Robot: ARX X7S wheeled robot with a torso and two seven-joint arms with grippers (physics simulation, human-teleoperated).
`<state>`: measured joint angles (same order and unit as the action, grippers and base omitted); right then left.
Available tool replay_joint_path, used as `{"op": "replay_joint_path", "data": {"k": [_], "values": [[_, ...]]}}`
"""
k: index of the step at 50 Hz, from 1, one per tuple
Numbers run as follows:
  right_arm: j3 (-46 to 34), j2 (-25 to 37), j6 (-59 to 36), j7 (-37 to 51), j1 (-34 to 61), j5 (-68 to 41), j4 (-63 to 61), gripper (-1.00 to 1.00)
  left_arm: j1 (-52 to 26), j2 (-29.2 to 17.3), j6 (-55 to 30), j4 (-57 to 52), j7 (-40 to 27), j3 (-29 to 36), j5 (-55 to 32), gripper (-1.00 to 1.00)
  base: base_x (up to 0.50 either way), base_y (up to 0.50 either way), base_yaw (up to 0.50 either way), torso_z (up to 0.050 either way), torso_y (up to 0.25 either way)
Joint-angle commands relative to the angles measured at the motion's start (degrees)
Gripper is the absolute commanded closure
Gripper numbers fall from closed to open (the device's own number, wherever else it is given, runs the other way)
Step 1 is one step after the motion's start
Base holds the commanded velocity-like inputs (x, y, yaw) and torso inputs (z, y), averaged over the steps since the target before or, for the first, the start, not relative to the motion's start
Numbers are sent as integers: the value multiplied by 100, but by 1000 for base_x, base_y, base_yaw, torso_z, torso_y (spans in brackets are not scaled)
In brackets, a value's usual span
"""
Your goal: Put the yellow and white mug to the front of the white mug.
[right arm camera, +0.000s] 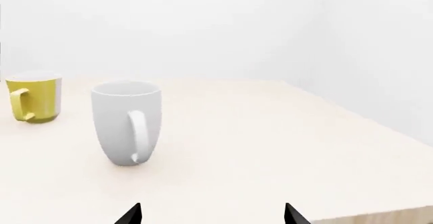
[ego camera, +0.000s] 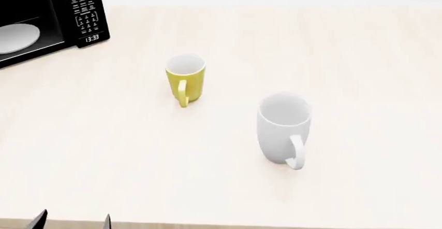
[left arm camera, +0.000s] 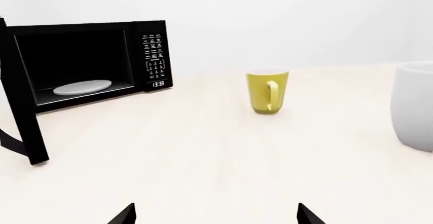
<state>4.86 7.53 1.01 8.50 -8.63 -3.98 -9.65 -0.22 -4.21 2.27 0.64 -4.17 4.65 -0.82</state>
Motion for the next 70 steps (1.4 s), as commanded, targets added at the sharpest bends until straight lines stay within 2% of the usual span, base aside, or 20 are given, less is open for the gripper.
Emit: {"op": "replay_joint_path", "data": {"k": [1,8,40,42,44,59,70], "values": [[670,267,272,232,-529,-369,-512,-100,-49,-136,86,13,-153,41,-14,-100,234,-250,0,0,0],[898,274,487,262,-670,-645,-665,-100,2,-217,158,-152,-151,70,-73,-100,362,-321,0,0,0],[629,395,524,281,-686,-544,-635,-100,-31,-363,404,25,-194,311,-233,-100,478,-186,0,0,0],[519,408,830,437,-695,20,-534,-100,-33,-371,393,22,-189,323,-257,-100,500,-104,0,0,0],[468,427,183,358,-606,-201,-638,-100,-38,-378,389,32,-199,334,-262,-100,0,0,0,0,0],[445,417,133,522,-558,-149,-590,-100,-96,-450,108,-131,-321,239,-475,-100,0,0,0,0,0],[392,441,193,534,-548,-162,-521,-100,-658,-581,-199,581,-322,222,-447,-100,0,0,0,0,0]]}}
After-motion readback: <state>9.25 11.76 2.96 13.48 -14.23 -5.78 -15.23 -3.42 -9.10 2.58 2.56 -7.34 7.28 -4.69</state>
